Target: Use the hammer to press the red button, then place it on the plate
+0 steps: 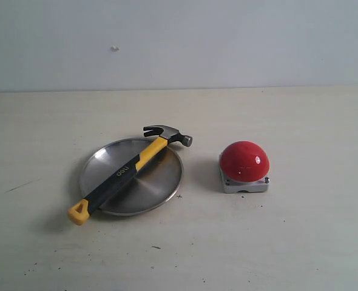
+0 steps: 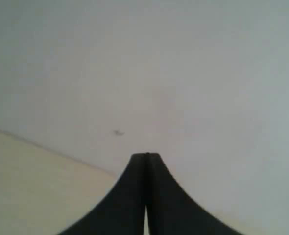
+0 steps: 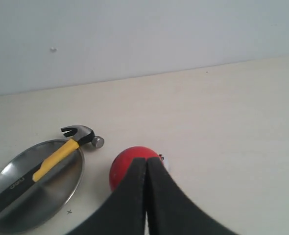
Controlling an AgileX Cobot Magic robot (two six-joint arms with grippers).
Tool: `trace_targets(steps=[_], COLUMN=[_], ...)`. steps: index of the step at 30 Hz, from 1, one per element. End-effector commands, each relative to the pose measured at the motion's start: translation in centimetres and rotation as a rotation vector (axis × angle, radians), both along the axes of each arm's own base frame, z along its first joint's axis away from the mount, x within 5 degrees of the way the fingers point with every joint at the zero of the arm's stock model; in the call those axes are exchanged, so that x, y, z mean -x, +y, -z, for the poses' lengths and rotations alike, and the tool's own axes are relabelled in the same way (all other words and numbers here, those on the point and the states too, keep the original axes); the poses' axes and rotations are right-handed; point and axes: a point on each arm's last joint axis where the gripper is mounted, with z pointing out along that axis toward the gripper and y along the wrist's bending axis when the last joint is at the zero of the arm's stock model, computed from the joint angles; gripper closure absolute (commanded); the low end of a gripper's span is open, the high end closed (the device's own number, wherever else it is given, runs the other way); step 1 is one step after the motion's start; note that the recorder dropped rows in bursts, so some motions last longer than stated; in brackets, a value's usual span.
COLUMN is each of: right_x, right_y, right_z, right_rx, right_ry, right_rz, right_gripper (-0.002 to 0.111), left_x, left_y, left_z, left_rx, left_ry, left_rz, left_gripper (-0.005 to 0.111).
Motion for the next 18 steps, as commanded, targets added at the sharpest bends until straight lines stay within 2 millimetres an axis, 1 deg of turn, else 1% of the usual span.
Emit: trace_targets(steps=[1, 4, 6, 9, 11, 13, 18], right_x=[-1.3, -2.7, -3.7, -4.9, -5.1, -5.3, -5.4], right_y=[-0.4, -0.6, -0.6, -0.4, -0.2, -0.1, -0.1], right_z=[0.2, 0.6, 1.4, 3.1, 4.0, 4.5, 4.7], right_rx=[0.012, 0.034, 0.066, 0.085, 0.031, 0.021, 0.024], right_ry=[-0.055, -0.076, -0.051, 0.04, 0.118, 0.153, 0.165], right_rz=[0.065, 0.111, 0.12, 0.118, 0.131, 0.13, 0.129], right_gripper=[0.108, 0.108, 0.108, 0.108, 0.108, 0.108, 0.108], left_x=[-0.5, -0.7, -0.9, -1.1, -1.1, -1.0, -1.0], left_y=[1.1, 1.8, 2.4, 2.9, 3.0, 3.0, 3.0], left_z=[0.3, 0.6, 1.4, 2.4, 2.5, 2.6, 2.6], left_rx=[-0.212, -0.233, -0.265, -0.293, -0.295, -0.296, -0.296], left_ry=[0.138, 0.198, 0.264, 0.345, 0.362, 0.368, 0.368], left_rz=[-0.079, -0.149, -0.186, -0.215, -0.223, -0.227, -0.227], left_gripper=[0.107, 0.107, 0.107, 0.107, 0.107, 0.107, 0.107])
